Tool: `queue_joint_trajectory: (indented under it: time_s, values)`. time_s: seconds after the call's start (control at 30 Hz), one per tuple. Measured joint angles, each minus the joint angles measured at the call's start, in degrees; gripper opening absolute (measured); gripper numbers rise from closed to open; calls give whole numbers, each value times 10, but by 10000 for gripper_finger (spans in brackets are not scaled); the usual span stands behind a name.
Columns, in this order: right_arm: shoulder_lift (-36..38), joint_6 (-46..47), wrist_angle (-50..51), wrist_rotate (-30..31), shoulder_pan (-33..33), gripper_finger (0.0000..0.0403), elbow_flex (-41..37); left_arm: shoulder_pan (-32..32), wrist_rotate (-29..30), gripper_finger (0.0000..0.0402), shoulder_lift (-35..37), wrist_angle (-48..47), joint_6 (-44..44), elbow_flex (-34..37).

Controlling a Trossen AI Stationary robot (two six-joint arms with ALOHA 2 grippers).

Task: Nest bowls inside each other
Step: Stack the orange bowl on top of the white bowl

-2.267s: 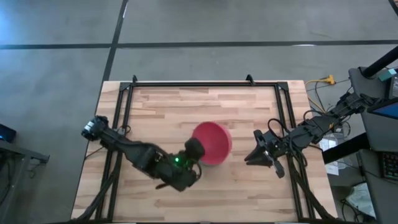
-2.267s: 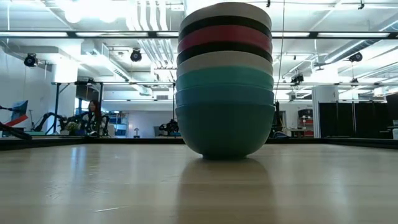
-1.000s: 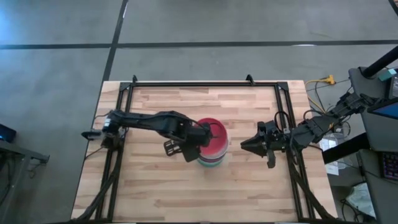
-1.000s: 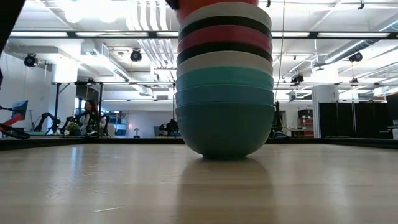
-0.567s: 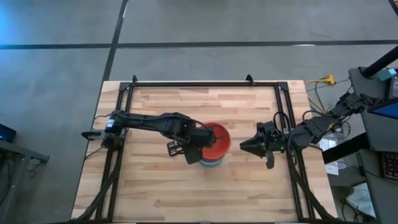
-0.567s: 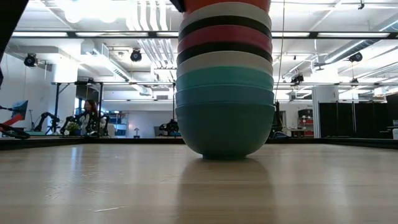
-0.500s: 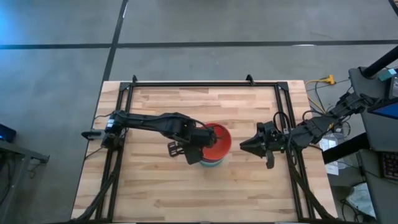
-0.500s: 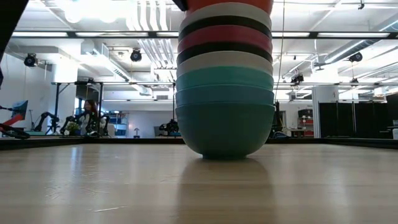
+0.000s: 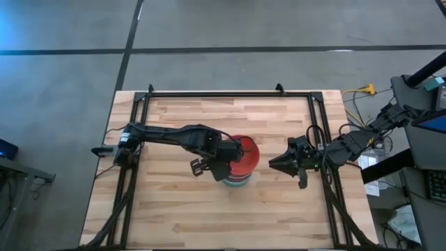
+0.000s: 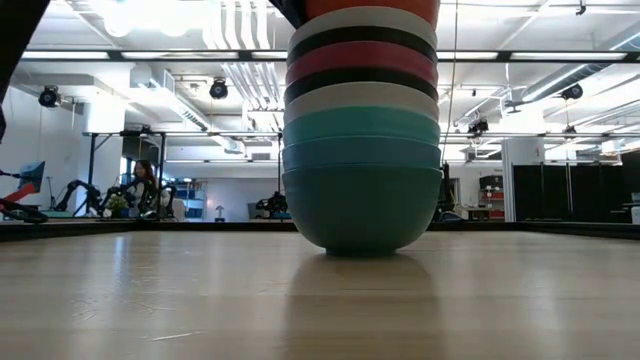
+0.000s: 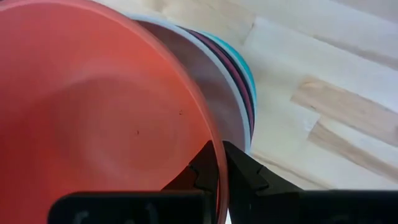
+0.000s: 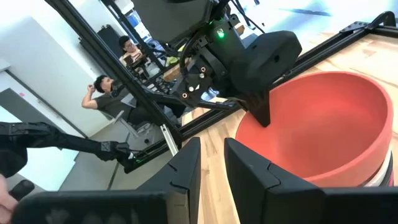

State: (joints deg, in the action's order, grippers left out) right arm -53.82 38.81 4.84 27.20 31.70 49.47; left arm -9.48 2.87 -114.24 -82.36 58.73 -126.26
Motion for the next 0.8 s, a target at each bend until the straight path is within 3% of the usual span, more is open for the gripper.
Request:
queue_joint_trajectory:
  time_s: [0.2, 0.57, 0.8]
  values:
    - [0, 0, 0, 0, 0, 68, 0, 0, -5, 3, 0, 0, -15, 0]
    - [0, 0, 0, 0, 0, 68, 0, -4, -9, 101, 23, 8, -59, -2]
    - [-6, -8, 4, 15, -1, 68, 0, -16, 4, 120, 59, 15, -101, -18]
